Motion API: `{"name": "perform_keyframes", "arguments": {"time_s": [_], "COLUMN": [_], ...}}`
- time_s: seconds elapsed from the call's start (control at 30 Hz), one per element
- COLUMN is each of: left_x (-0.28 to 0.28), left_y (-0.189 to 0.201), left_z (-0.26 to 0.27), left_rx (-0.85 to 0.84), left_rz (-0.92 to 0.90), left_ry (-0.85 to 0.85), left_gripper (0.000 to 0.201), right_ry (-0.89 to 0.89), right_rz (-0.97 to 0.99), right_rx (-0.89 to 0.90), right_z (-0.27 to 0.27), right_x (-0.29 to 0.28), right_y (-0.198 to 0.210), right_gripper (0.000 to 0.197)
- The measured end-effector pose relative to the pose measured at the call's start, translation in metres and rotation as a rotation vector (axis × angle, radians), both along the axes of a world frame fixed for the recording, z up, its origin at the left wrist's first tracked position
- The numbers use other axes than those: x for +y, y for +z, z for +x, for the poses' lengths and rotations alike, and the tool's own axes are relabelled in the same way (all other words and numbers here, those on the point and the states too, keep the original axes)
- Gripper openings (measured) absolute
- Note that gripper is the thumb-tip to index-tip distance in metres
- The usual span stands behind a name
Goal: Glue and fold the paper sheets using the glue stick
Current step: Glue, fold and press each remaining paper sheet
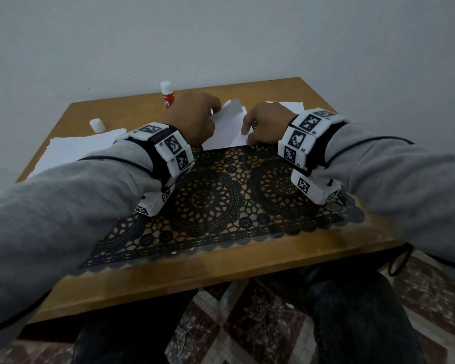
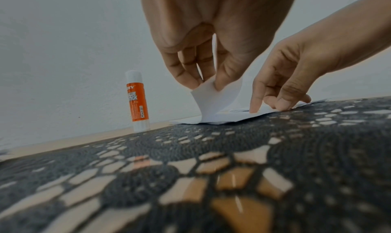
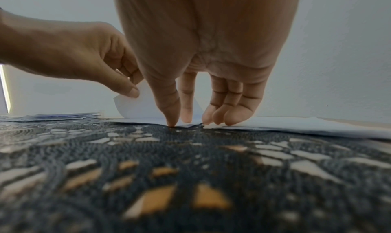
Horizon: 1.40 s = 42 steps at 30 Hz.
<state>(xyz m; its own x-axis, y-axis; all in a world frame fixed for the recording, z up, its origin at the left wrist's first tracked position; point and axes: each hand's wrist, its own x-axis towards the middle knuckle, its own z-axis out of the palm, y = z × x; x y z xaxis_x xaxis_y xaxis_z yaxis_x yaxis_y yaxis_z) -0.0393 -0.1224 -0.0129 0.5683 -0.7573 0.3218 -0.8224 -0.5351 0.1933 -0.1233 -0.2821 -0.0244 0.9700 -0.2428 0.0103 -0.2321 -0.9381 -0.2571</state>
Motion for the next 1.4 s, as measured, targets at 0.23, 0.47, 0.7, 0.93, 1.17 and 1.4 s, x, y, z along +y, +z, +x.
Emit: {"name": "perform_keyframes", "arguments": {"time_s": [0.23,0.47,0.7,0.93,1.17,1.4], "left_x": [0.037,0.101,0.150,0.151,0.146,0.147], "left_y": [0.034,0.043,0.006,0.006,0.003,0.002], "left_z": [-0.003,-0.023,-0.034,-0.030,-0.039,-0.041], "left_rx": [-0.060,-0.044,0.131,0.183,0.097,0.101], "left_rz": [-0.140,-0.098,0.336,0.451,0.584,0.595], "left_ry": [0.108,-0.035,-0.090,-0.066,-0.106,-0.115], "left_gripper": [0.013,0.009,0.031,0.041,0.031,0.032], "right_ry": [0.012,-0.002,-0.006,0.012,0.034,-0.082], "right_rz": [-0.007,0.010,0.010,-0.034,-0.078,0.321], "right_rx": [-0.004,-0.019,-0.042,-0.028,-0.110,-0.157], "right_z": [-0.001,-0.002,-0.002,-0.001,0.016,0.079], "right_x": [-0.001,0.001,0.000,0.001,0.024,0.071], "right_y": [0.000,0.000,-0.001,-0.001,0.019,0.030], "right_gripper": [0.025,0.019,0.018,0.016,0.011,0.031]}}
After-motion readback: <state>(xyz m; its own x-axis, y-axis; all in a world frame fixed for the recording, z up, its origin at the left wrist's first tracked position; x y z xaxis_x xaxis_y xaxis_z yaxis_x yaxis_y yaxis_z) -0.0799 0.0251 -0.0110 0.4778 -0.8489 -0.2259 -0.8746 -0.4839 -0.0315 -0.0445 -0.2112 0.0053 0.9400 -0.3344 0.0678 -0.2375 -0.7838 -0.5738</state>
